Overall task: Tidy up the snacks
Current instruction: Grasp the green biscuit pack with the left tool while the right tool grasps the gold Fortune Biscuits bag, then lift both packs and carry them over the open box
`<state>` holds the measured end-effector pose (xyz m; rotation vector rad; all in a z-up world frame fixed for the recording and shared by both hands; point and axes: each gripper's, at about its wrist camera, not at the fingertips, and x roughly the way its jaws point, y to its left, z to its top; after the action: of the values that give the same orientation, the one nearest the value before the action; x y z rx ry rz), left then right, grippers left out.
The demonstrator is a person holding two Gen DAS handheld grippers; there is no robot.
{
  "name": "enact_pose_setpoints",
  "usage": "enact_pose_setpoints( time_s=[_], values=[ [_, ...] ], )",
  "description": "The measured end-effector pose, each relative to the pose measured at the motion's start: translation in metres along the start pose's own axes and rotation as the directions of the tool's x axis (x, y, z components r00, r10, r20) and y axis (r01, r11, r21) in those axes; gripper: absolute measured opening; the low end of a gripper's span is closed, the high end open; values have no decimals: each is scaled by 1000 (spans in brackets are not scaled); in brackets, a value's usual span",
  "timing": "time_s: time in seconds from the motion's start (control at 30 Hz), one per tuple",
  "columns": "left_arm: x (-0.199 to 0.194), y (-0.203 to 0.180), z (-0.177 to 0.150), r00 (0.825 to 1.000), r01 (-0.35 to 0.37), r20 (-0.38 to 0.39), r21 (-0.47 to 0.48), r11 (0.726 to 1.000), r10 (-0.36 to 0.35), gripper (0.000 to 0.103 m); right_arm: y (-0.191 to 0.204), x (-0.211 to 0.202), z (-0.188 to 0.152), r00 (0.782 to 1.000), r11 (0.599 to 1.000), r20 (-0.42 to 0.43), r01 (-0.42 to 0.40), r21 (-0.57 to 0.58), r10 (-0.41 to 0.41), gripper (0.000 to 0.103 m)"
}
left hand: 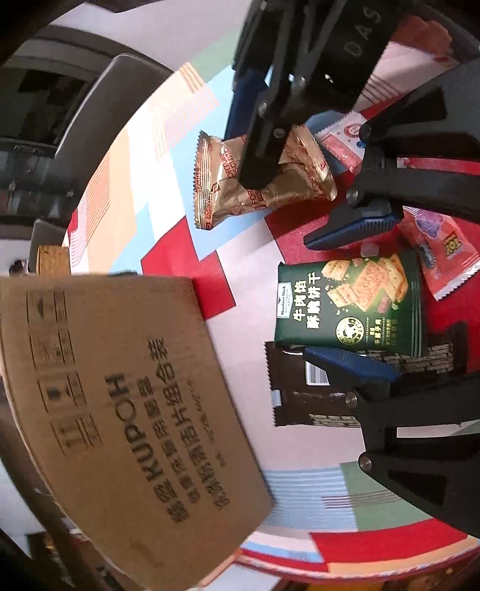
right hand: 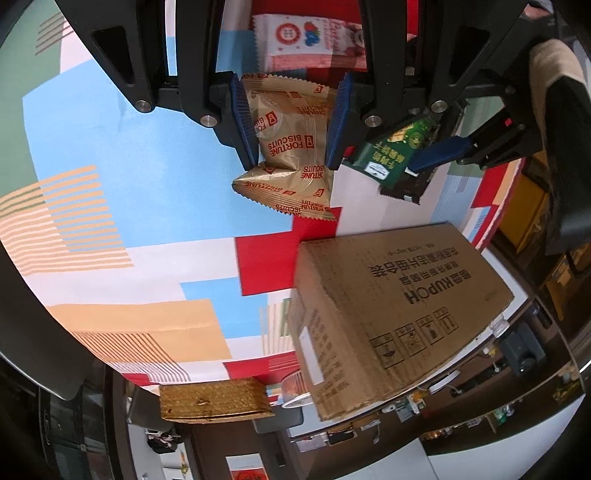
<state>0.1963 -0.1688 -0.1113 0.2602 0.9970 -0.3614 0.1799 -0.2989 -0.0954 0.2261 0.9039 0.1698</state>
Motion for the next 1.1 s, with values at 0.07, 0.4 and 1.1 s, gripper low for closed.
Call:
enact_pose_setpoints(
  time_s=[0.07,0.4,1.1],
  values=[
    [2,-3,0,1000,-8,6,16,1000,7,44,-4,0,-1,1000,1000,-1,2,11,-2,39],
    [-8,11,3,998,55,15,-49,997,-54,42,0,1,-3,1000,1000,-8,-2,0,2,39],
    [-80,48,24,973,121,207,-90,989,-100,42,34,-40,21,995,997,99,12,-72,-5,38]
  ],
)
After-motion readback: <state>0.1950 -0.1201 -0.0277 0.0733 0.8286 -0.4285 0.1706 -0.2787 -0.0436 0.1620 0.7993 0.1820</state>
